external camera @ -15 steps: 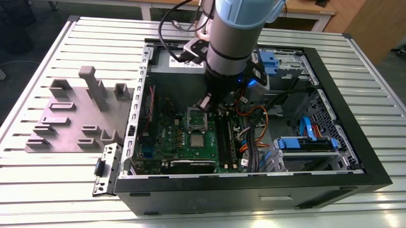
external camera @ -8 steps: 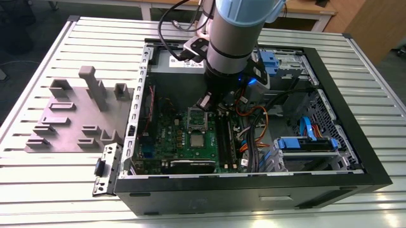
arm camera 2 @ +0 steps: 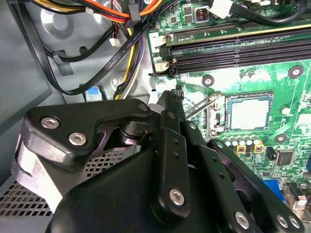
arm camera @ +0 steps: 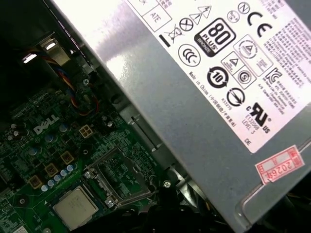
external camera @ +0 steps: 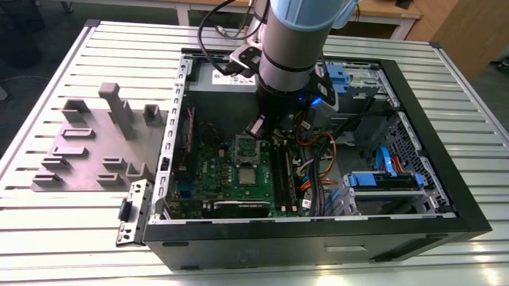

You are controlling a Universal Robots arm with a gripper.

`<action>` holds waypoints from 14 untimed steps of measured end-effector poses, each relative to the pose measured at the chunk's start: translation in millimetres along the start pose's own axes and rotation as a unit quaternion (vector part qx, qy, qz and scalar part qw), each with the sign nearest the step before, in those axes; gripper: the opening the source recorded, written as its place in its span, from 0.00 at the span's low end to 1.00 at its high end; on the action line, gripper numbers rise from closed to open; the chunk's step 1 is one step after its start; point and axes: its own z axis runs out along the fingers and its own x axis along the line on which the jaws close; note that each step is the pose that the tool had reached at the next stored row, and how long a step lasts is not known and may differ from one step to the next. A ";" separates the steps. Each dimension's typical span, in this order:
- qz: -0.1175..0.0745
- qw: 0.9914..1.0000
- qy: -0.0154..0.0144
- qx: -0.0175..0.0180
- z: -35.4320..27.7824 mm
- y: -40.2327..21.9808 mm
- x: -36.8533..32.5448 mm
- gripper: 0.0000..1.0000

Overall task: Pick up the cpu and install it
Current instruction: 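Close the cpu cover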

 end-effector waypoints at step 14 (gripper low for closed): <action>0.000 1.000 0.007 0.005 -5.8 1.2 0.1 0.11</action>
